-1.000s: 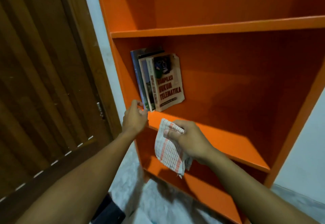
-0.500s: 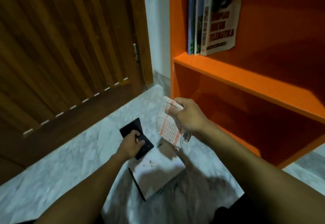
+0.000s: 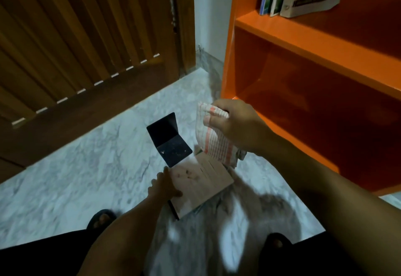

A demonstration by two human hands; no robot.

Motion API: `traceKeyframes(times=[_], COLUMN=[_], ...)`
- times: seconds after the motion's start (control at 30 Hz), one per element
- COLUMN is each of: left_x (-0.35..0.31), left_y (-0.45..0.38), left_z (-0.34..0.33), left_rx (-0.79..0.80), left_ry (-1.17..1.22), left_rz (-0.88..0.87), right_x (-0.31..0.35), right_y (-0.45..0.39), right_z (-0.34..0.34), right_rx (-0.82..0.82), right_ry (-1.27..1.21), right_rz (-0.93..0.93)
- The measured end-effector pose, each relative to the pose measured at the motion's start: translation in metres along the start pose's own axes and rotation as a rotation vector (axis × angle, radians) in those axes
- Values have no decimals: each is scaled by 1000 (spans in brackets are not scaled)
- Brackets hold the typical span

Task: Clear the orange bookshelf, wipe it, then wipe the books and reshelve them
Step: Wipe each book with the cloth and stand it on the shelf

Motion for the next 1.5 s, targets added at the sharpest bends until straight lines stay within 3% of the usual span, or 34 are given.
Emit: traceKeyframes(times=[0.33, 0.47, 0.63, 0.83, 1.0, 1.23, 1.37, 1.5], left_x=[19, 13, -13, -55, -78, -95, -107, -107], left_y=[5, 14, 27, 58, 75, 128, 172, 212], left_z=[-20, -11, 0, 27, 86, 223, 290, 315], left_rx=[96, 50, 151, 188, 87, -92, -249, -317], left_ry=[-112, -174, 211, 289, 265, 359, 533, 807], left_rz=[105, -13, -207, -322, -356, -354, -401, -438], right_x=[-4, 0, 3, 0, -15, -47, -55, -77], right_y=[2, 6, 11, 17, 18, 23, 24, 15], right_z=[3, 7, 13, 27, 42, 37, 21, -3], right_rx=[-2, -22, -52, -96, -162, -228, -286, -344], right_ry=[-15, -52, -74, -69, -136, -562, -784, -939], right_rz=[-32, -15, -21, -52, -137, -396, -459, -514])
Point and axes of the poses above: each hand's wrist, its own y-axis away from the middle knuckle, its own z-axis out of the back of the hand, x = y × z, the point moved 10 cm from there along -y, towards the middle knuckle, and after that the axes turned 4 degrees about x, right-handed, at the moved point
